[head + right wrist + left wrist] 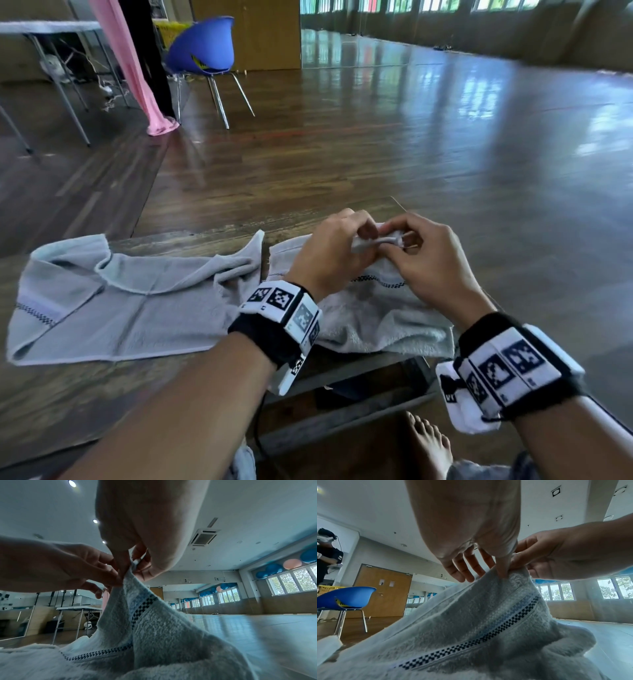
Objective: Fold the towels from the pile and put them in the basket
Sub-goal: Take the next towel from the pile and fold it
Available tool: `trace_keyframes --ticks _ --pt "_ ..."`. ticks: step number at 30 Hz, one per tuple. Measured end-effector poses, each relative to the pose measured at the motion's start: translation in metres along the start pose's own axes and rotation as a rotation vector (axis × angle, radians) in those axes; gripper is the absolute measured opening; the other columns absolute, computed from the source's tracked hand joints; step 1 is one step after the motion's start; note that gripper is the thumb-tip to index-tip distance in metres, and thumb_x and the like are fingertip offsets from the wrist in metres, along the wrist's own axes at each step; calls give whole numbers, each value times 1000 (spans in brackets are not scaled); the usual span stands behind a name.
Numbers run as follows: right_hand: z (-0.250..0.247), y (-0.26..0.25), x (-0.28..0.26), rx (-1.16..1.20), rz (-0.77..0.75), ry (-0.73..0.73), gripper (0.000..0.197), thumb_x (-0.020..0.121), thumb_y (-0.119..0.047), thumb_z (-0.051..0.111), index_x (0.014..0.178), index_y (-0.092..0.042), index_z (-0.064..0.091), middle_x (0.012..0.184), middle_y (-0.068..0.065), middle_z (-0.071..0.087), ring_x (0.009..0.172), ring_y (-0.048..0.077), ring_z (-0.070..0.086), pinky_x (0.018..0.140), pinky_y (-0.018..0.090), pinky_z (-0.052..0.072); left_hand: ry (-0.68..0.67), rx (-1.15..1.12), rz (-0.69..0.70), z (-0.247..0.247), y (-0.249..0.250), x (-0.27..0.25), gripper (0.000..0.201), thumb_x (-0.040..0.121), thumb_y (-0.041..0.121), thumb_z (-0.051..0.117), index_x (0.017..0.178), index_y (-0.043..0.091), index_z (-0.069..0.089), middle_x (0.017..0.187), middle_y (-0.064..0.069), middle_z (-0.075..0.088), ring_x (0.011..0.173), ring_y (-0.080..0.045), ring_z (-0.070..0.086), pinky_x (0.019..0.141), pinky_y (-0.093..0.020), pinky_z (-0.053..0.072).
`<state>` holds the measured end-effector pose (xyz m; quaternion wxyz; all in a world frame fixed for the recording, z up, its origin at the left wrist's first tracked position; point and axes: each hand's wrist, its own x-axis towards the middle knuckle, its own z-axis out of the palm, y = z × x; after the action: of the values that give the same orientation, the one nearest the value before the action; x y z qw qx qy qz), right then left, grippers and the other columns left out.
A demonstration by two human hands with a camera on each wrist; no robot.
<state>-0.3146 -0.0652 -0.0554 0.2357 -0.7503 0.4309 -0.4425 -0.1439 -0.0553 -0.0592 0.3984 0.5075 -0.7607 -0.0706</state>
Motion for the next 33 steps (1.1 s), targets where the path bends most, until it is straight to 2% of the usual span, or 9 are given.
trace_keyframes --ticks 5,9,12,14,17,21,25,29,33 --pt "4 1 -1 91 36 -43 24 87 -3 73 101 -22 75 87 -13 71 73 -2 66 65 10 51 13 -43 -67 1 -2 4 12 83 14 77 82 8 67 83 1 65 73 -13 56 68 -23 43" --pt "8 11 14 91 104 -12 11 94 -20 66 95 -25 76 73 -18 69 63 -4 60 58 10 44 -60 -118 -106 -2 -4 3 18 87 16 71 77 4 62 71 -8 65 66 -24 58 65 -34 47" --pt "8 23 27 50 151 62 25 99 -13 56 96 -24 77 59 -24 61 50 -9 53 49 7 34 -131 -241 -184 -11 -8 2 26 91 28 65 80 5 57 59 1 53 50 -12 41 49 -27 38" --pt "8 26 32 23 148 63 26 97 -8 57 95 -24 77 65 -19 63 48 -9 52 46 5 34 -137 -247 -201 -15 -11 2 25 93 31 64 87 8 56 57 5 47 48 -8 34 47 -21 32" --pt "17 24 34 15 124 24 28 92 -5 61 99 -28 76 79 -13 69 55 -3 56 53 7 39 -106 -228 -205 -16 -17 4 12 94 25 65 95 14 60 56 11 50 49 -5 38 49 -18 34" --pt "29 21 33 112 134 12 35 87 -1 68 110 -28 67 81 -9 71 71 6 67 72 26 56 -66 -205 -208 -17 -24 7 6 93 28 66 93 22 63 46 15 49 46 -3 36 48 -15 32" --pt "27 23 34 130 129 71 22 85 -6 77 86 -28 71 78 -6 73 78 10 72 79 33 61 -35 -233 -218 -17 -25 10 16 92 40 66 91 24 66 56 -3 59 49 -8 45 49 -26 37" --pt "21 28 36 174 148 73 22 83 -10 81 77 -29 74 74 -8 76 76 8 73 74 27 59 6 -195 -204 -12 -22 13 17 91 35 68 92 19 74 71 14 67 59 1 56 58 -18 44" --pt "17 32 37 164 165 55 29 84 -5 79 78 -32 74 77 -12 76 77 5 73 72 19 55 30 -149 -198 -9 -23 15 12 90 26 71 94 16 76 83 6 71 66 -1 58 61 -14 42"
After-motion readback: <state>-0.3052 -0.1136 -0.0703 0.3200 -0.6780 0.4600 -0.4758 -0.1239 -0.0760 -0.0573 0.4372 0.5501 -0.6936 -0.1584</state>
